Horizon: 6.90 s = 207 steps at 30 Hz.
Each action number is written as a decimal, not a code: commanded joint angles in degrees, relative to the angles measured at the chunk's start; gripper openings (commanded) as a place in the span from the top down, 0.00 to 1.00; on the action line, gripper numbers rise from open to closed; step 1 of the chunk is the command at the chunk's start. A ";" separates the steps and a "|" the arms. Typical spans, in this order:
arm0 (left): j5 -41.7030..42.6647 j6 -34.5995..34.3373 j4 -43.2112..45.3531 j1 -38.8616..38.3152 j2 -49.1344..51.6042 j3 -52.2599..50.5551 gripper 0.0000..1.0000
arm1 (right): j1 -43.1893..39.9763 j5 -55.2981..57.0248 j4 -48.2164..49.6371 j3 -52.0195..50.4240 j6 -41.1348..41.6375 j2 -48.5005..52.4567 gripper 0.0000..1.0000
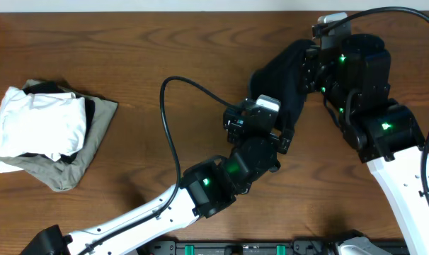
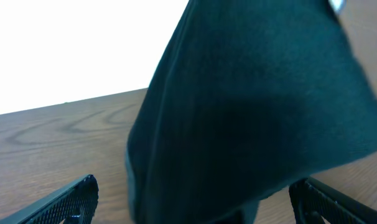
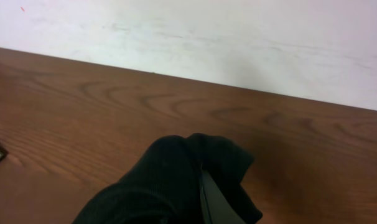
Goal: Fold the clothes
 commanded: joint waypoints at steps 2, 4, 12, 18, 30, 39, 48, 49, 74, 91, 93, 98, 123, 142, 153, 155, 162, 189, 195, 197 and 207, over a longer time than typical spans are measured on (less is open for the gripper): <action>-0.46 1.27 2.25 0.28 -0.33 -0.04 0.02 | -0.17 -0.31 0.28 1.97 0.09 0.61 0.90; -0.46 1.29 3.10 0.31 -0.28 -0.04 0.02 | 0.20 -0.35 0.33 1.97 0.07 0.72 0.90; -0.22 1.29 5.70 0.28 1.42 -0.04 0.02 | 1.09 -0.87 0.26 1.97 0.28 0.72 0.90; 0.50 1.29 8.92 0.28 3.80 -0.04 0.02 | 2.21 -0.87 0.31 1.97 0.26 0.72 0.90; 2.99 1.31 9.88 0.28 3.85 0.00 0.02 | 3.61 -0.87 0.70 1.97 0.26 0.74 0.90; 2.29 1.31 11.04 1.66 3.85 0.00 0.02 | 5.79 -0.87 0.04 1.97 0.28 0.68 0.91; 2.32 1.31 11.96 4.70 3.85 0.00 0.53 | 7.28 -0.52 0.07 1.97 0.26 0.48 0.91; 2.32 1.31 11.91 4.87 3.85 0.00 0.72 | 7.26 -0.24 0.07 1.97 0.26 0.44 0.91; 3.04 9.44 8.28 15.32 -0.04 0.07 0.94 | 2.03 1.95 -0.02 1.97 -4.92 -7.06 0.01; 9.81 7.93 -2.97 41.97 -0.02 0.07 0.94 | 1.51 1.99 -5.11 1.97 -4.92 -7.26 0.01; 13.35 7.63 -4.48 45.86 -0.02 0.07 0.94 | 1.51 1.97 -5.31 1.97 -4.92 -7.26 0.01; 17.42 4.20 -7.41 55.52 -0.02 0.07 0.94 | 1.51 1.99 -5.99 1.97 -4.92 -7.26 0.01; 35.82 3.85 -12.52 81.61 -6.01 1.46 0.94 | 1.14 3.06 -7.85 1.95 -6.40 -6.99 0.01; 40.70 2.25 -12.09 88.30 -8.98 1.57 0.94 | 0.72 3.04 -7.80 1.95 -6.69 -6.99 0.01; 40.65 1.14 -12.13 94.23 -8.94 1.57 0.94 | -0.26 3.02 -8.07 1.95 -6.82 -6.99 0.01; 40.48 1.14 -12.22 95.47 -8.94 1.57 0.94 | -0.26 3.02 -8.17 1.95 -6.91 -6.99 0.01; 39.85 1.20 -14.27 100.35 -7.65 1.55 0.94 | -0.26 3.02 -9.03 1.95 -6.91 -6.99 0.01; 39.89 1.09 -20.57 111.27 -2.51 1.55 0.37 | -0.26 3.02 -8.98 1.95 -7.52 -6.99 0.01; 40.30 -8.33 -20.35 114.16 -2.54 1.55 0.35 | -0.39 3.04 -9.05 1.95 -7.54 -6.99 0.01; 46.01 -11.08 -18.08 114.71 -2.54 1.55 0.36 | -0.52 3.02 -9.27 1.95 -7.54 -6.99 0.01; 81.00 -7.08 -5.97 111.84 -2.43 1.57 0.61 | -0.79 2.99 -9.81 1.95 -7.50 -6.93 0.01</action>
